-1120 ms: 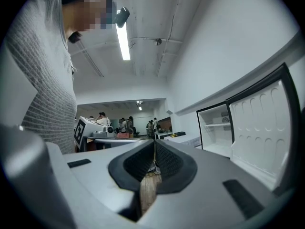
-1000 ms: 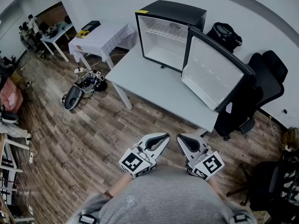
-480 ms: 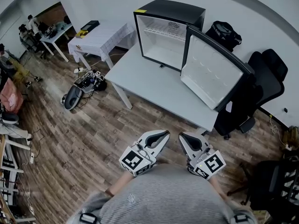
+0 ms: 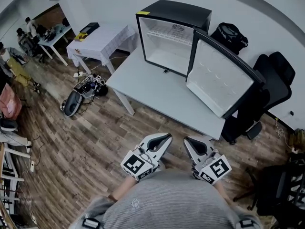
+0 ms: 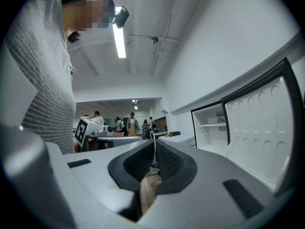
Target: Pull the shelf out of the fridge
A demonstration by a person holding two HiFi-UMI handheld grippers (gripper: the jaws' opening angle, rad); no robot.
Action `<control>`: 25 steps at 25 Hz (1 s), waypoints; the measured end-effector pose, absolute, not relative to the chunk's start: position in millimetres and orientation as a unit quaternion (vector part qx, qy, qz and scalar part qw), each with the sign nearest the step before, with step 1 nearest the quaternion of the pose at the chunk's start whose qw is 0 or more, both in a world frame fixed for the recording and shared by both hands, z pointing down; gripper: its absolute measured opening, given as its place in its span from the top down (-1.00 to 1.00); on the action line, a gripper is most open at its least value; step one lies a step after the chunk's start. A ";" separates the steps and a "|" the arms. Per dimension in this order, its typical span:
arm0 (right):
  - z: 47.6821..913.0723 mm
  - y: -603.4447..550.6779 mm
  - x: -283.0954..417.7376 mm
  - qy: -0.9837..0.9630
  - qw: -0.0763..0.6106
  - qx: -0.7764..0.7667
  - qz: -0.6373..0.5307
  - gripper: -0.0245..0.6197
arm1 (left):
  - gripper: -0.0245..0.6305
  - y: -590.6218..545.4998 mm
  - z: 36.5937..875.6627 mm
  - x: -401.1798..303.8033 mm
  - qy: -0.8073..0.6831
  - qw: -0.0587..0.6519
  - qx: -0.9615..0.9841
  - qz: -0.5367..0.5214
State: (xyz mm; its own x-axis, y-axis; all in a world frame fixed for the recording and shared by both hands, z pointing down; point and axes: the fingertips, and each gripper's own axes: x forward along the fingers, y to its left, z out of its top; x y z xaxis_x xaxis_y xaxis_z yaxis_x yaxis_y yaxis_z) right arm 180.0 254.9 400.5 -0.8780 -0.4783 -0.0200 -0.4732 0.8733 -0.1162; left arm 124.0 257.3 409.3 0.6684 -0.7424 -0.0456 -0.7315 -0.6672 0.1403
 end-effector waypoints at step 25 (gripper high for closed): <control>392.2 70.2 70.7 0.960 0.014 -0.275 -0.049 0.87 | 0.85 63.5 398.2 13.4 -0.368 0.054 0.927 -0.049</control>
